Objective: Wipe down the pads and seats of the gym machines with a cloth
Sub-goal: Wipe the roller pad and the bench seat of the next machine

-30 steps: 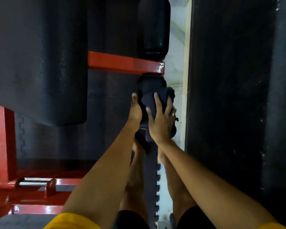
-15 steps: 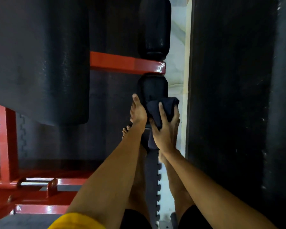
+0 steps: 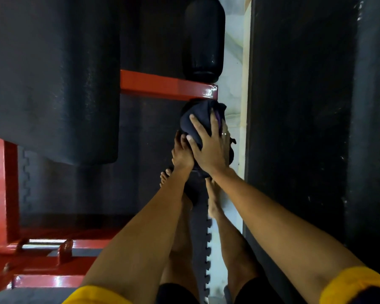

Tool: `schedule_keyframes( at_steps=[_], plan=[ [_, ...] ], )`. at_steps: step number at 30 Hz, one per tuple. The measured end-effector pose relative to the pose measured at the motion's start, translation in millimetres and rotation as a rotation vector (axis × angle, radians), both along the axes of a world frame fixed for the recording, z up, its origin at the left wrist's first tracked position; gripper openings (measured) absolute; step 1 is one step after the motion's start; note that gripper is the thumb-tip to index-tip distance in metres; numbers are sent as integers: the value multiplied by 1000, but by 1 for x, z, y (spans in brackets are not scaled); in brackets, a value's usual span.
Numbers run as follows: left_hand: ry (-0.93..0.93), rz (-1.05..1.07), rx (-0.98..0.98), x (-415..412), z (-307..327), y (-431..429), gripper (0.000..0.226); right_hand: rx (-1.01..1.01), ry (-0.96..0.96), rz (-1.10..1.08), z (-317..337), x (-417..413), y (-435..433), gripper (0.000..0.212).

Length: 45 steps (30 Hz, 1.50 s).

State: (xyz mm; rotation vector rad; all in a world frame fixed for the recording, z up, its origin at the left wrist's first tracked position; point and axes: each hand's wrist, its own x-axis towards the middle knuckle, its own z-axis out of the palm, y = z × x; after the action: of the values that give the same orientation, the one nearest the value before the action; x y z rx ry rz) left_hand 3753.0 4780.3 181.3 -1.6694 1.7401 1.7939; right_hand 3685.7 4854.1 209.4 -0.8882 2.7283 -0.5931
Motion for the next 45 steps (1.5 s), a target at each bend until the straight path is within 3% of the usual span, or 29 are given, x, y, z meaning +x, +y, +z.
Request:
schedule_keyframes(
  at_steps=[2,5,7,12,14,17,19,24,28,29,33,37,43,45],
  plan=[
    [13,0,20,-2,11,-3,54,-38,-80,-70,0,-13,-6,56],
    [98,-14,69,-2,14,-5,56,-208,-461,-682,0,-40,-25,58],
    [115,0,85,-1,12,-4,55,-183,-564,-818,7,-46,-32,58],
    [161,-23,89,0,7,-2,48,5,-20,-46,4,-2,-9,56],
    [149,-19,92,-2,13,-2,50,-53,-46,-102,-3,-12,-7,56],
    [127,-38,56,0,20,-3,55,-178,-454,-595,0,-36,-17,61],
    [107,-45,45,1,18,-4,57,-180,-546,-739,1,-38,-23,61],
    [155,-19,126,0,19,-4,59,-53,-263,-349,7,36,22,66],
    [157,179,268,9,-27,-1,98,-37,-232,-208,7,65,53,58],
    [140,184,245,8,-17,4,96,-30,-231,-210,7,55,48,57],
    [139,114,4,-5,69,30,56,-53,-254,-281,4,-15,-2,50],
    [80,174,-33,-6,58,27,56,-26,-243,-280,6,-26,-13,53],
    [89,198,270,-7,3,-12,114,22,-185,-104,9,68,60,54],
    [92,202,316,-1,-13,-9,118,38,-189,-106,9,61,53,55]
  ],
)
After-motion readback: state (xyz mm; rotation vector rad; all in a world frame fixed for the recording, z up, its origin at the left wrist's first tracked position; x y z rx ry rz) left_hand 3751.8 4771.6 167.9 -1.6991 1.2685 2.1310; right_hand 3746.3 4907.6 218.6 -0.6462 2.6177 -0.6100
